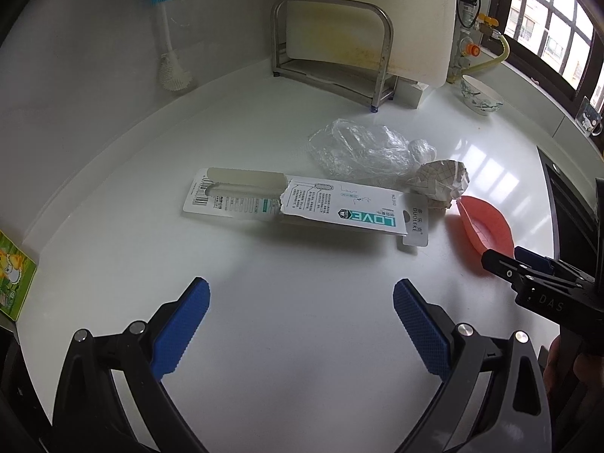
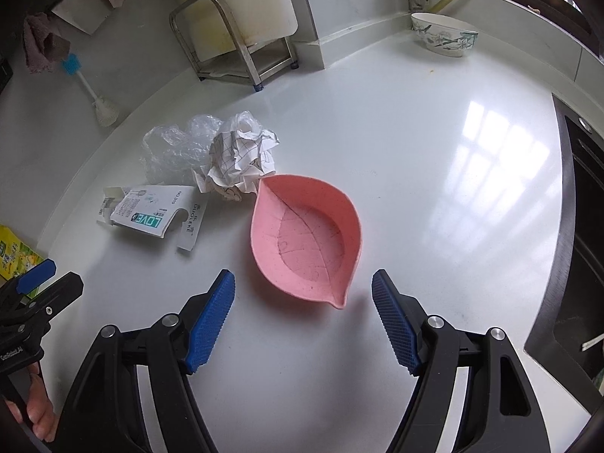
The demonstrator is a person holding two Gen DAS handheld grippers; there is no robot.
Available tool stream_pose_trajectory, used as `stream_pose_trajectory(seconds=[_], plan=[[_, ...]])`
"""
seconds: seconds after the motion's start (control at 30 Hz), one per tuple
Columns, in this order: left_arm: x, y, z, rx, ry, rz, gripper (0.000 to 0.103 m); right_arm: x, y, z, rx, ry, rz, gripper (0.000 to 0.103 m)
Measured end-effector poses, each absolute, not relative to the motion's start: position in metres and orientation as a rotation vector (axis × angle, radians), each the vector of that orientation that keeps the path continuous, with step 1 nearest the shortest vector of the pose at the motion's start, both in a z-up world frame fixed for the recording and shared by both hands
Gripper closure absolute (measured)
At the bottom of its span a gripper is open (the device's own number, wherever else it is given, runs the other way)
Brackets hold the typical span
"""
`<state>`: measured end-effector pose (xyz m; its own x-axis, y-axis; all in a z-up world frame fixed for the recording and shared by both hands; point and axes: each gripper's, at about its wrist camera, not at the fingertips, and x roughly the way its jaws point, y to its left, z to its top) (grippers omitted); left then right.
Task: Collect trash
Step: 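Grasp the pink leaf-shaped dish by its rim with the right tool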
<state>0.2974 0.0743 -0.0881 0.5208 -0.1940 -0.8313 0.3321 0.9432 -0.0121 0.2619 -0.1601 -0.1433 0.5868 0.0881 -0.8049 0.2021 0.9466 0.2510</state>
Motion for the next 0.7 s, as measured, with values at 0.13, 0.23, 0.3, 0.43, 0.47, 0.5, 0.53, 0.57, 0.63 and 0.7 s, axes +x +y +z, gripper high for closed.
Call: stream_pose_trajectory(seconds=[0.13,0.23,0.3,0.43,0.47,0.5,0.53,0.57,0.63,0.7], plan=[[0.299,0.078,-0.088,0.139,0.971,-0.307,0.007,0.272,-0.159,-0.146,0.327,0.951,-0.066,0.031],[0.299,0.078,-0.089,0.135,0.971,-0.305,0.007,0.279,-0.157,-0.147,0.307,0.946,-0.070,0.029],[0.300,0.078,-0.090,0.134,0.974,-0.306,0.007,0.283,-0.156,-0.147,0.291,0.942,-0.079,0.029],[0.300,0.075,-0.090,0.135,0.970,-0.309,0.007,0.288,-0.154,-0.147,0.251,0.923,-0.106,0.030],[0.300,0.075,-0.089,0.136,0.968,-0.309,0.007,0.289,-0.154,-0.148,0.242,0.920,-0.106,0.030],[0.300,0.073,-0.090,0.136,0.967,-0.310,0.007,0.289,-0.153,-0.148,0.235,0.915,-0.105,0.030],[0.300,0.073,-0.090,0.136,0.965,-0.311,0.007,0.289,-0.152,-0.148,0.227,0.910,-0.107,0.030],[0.300,0.072,-0.090,0.136,0.964,-0.311,0.007,0.290,-0.151,-0.148,0.218,0.909,-0.106,0.030],[0.300,0.072,-0.090,0.136,0.964,-0.311,0.007,0.291,-0.149,-0.149,0.204,0.906,-0.102,0.033],[0.300,0.071,-0.090,0.136,0.962,-0.311,0.007,0.291,-0.148,-0.149,0.189,0.898,-0.104,0.040]])
